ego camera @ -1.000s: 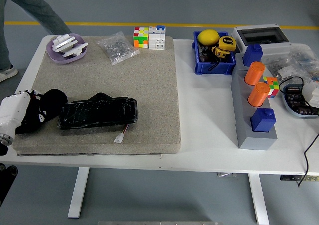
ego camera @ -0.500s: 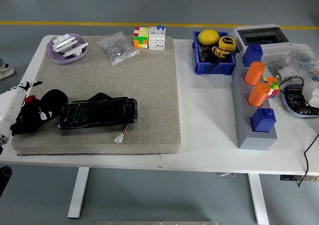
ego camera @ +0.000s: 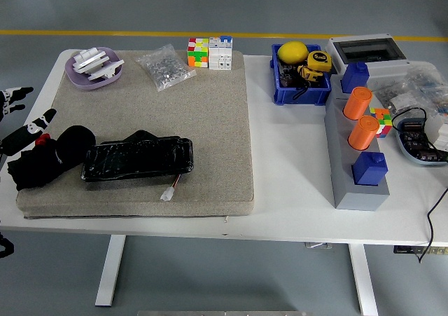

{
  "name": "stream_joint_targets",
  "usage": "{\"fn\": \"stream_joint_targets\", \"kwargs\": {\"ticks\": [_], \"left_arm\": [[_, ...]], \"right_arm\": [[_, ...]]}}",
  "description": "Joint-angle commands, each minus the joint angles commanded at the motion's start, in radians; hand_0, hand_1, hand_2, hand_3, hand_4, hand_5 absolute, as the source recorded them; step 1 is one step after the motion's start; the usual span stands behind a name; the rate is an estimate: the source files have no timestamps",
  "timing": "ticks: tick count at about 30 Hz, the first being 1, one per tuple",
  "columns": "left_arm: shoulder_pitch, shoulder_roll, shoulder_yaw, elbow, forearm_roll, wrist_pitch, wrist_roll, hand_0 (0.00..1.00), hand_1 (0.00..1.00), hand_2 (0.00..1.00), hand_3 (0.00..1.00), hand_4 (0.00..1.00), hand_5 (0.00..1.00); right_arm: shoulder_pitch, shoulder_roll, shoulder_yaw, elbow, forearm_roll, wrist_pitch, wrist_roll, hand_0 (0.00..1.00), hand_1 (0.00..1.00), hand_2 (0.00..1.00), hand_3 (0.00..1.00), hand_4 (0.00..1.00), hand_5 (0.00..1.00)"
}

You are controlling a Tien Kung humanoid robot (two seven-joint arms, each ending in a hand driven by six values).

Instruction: Pick the rag up,wipe the panel,place it on the desk

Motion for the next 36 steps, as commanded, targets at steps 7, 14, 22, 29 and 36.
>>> {"fn": "stream_joint_targets", "kwargs": {"ticks": [7,14,22,29,36], "left_arm": [[0.003,-0.015,0.022,-0.050,-0.015,-0.027,0.006,0.649,0.753,0.746,0.603,0.732,0.469],[0.023,-0.001,0.022,-0.075,0.028,-0.038,0.018,0.645,0.752,0.742,0.601,0.740,0.459],[0.035,0.011,0.002,-0.101,0.067,-0.022,0.015,0.645,0.752,0.741,0.594,0.742,0.458],[0.039,0.017,0.000,-0.104,0.093,-0.018,0.021,0.654,0.756,0.739,0.590,0.745,0.464],[0.044,0.008,-0.021,-0.104,0.090,-0.016,0.016,0.656,0.757,0.739,0.586,0.747,0.465]], "right_arm": [[-0.006,-0.004,-0.080,0.000,0.074,-0.010,-0.006,0.760,0.623,0.677,0.606,0.998,0.498],[0.000,-0.016,-0.122,0.000,0.110,-0.014,-0.009,0.760,0.623,0.676,0.605,0.998,0.497],[0.006,-0.018,-0.162,0.000,0.141,-0.016,-0.009,0.760,0.623,0.676,0.605,0.998,0.495],[0.007,-0.021,-0.208,0.000,0.179,-0.013,-0.010,0.760,0.623,0.676,0.605,0.998,0.493],[0.022,-0.029,-0.189,0.000,0.146,-0.012,-0.011,0.760,0.624,0.676,0.605,0.998,0.492]]}}
